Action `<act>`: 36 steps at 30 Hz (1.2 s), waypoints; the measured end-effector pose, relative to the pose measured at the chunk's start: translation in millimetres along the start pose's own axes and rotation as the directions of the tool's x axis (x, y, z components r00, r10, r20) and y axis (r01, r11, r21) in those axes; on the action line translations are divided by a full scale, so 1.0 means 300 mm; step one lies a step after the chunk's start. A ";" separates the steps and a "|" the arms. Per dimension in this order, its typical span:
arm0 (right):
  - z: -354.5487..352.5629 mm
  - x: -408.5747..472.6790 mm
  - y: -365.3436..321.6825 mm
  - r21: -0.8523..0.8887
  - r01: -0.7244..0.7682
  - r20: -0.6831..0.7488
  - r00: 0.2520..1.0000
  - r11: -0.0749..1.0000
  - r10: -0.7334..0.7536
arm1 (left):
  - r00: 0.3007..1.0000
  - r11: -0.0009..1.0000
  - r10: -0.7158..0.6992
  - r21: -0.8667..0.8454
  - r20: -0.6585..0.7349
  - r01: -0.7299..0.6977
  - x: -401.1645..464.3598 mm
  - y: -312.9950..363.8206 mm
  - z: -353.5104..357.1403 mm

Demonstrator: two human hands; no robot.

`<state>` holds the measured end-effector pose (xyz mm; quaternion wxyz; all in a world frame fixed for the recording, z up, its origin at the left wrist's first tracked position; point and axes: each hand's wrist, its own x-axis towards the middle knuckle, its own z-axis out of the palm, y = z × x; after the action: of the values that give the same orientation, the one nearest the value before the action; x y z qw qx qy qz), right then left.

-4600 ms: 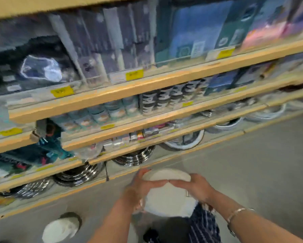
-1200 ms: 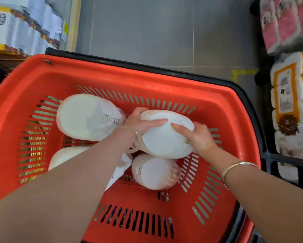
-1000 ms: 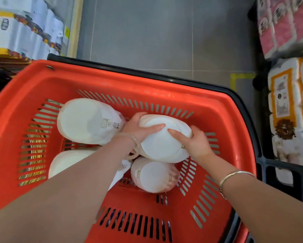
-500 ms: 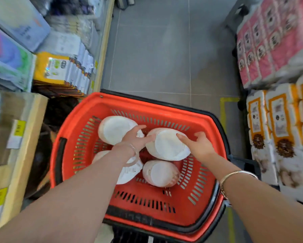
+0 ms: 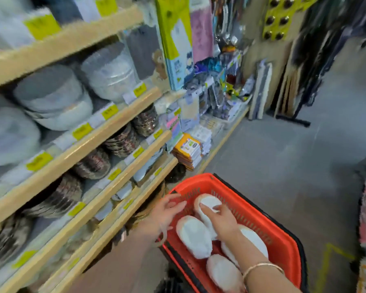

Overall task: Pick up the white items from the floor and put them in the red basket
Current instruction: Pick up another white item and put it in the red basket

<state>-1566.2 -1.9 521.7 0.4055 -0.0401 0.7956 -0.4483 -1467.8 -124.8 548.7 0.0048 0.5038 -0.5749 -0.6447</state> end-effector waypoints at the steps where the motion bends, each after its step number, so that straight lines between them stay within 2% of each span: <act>1: 0.021 -0.035 -0.032 -0.027 0.035 0.045 0.998 0.999 -0.034 | 0.999 0.998 0.008 -0.059 -0.031 -0.009 -0.048 -0.001 -0.031; 4: 0.099 -0.165 -0.131 -0.078 0.109 0.168 0.981 0.991 -0.095 | 0.986 0.972 0.018 -0.226 -0.169 -0.057 -0.200 -0.015 -0.156; 6: 0.184 -0.252 -0.179 -0.135 0.142 0.258 0.961 0.981 -0.103 | 0.955 0.961 0.026 -0.256 -0.296 -0.106 -0.308 -0.041 -0.264; 11: 0.480 -0.467 -0.256 -0.289 0.370 0.484 0.852 0.883 -0.199 | 0.854 0.915 0.063 -0.311 -0.517 -0.256 -0.577 -0.184 -0.552; 14: 0.704 -0.687 -0.290 -0.330 0.498 0.668 0.724 0.802 -0.175 | 0.756 0.861 0.012 -0.378 -0.654 -0.341 -0.758 -0.342 -0.746; 19: 1.112 -1.052 -0.197 -0.357 0.689 0.833 0.540 0.630 -0.119 | 0.576 0.789 -0.177 -0.465 -0.798 -0.402 -1.143 -0.700 -1.019; 21: 1.257 -1.218 -0.127 -0.382 0.718 0.867 0.497 0.582 -0.045 | 0.509 0.781 -0.271 -0.496 -0.817 -0.380 -1.313 -0.847 -1.097; 25: 1.548 -1.680 0.106 -0.384 0.777 0.921 0.358 0.499 0.152 | 0.299 0.723 -0.467 -0.554 -0.832 -0.413 -1.732 -1.230 -1.234; 30: 1.759 -2.244 0.410 -0.171 0.903 0.972 0.089 0.393 0.218 | 0.057 0.679 -0.605 -0.551 -0.794 -0.485 -2.213 -1.618 -1.320; 32: 1.805 -2.424 0.494 -0.147 0.912 0.958 0.035 0.382 0.286 | 0.013 0.637 -0.664 -0.575 -0.747 -0.513 -2.349 -1.737 -1.332; 34: 1.885 -2.567 0.591 -0.142 0.933 0.931 0.012 0.330 0.366 | -0.029 0.586 -0.713 -0.573 -0.701 -0.572 -2.465 -1.855 -1.332; 36: 1.946 -2.663 0.644 -0.131 0.950 0.910 0.001 0.285 0.415 | -0.040 0.541 -0.750 -0.577 -0.660 -0.612 -2.548 -1.932 -1.330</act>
<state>-577.0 57.0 707.2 0.5586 -0.7481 0.3380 0.1187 -497.9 225.3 675.8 0.6098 0.7544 0.0534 -0.2368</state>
